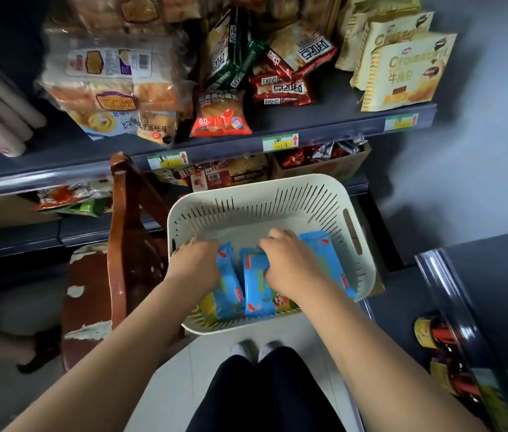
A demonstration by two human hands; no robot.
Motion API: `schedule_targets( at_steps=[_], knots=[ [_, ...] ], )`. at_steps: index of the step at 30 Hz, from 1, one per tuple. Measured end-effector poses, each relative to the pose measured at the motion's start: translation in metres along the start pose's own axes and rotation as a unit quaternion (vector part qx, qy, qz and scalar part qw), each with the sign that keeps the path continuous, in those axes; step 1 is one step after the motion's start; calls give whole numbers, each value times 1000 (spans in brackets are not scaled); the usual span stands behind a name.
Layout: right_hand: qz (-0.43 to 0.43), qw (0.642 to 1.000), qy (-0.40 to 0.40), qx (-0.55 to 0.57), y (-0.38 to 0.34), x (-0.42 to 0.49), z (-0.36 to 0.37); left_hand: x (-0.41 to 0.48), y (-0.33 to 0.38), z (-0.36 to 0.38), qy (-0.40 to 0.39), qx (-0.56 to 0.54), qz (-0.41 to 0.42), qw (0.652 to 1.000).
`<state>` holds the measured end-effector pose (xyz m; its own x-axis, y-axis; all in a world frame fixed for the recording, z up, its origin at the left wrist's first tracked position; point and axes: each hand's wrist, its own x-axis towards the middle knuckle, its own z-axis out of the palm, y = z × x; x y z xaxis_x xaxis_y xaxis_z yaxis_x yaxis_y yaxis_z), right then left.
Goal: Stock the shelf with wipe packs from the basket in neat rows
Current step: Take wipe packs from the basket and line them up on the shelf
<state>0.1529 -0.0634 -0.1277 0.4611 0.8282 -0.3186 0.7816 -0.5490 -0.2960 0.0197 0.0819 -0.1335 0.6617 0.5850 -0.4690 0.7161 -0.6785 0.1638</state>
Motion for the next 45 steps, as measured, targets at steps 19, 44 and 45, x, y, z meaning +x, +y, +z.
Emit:
schedule_targets(
  at_steps=[19,44,45],
  knots=[
    [137,896,191,376,23,-31,-151,-60,-1,-162,99,-462,-58,879],
    [140,455,709,520,29,-363,-311,-182,266,-289,-155,-636,325,683],
    [148,445,721,510,32,-382,-310,-190,283,-287,-167,-618,342,688]
  ],
)
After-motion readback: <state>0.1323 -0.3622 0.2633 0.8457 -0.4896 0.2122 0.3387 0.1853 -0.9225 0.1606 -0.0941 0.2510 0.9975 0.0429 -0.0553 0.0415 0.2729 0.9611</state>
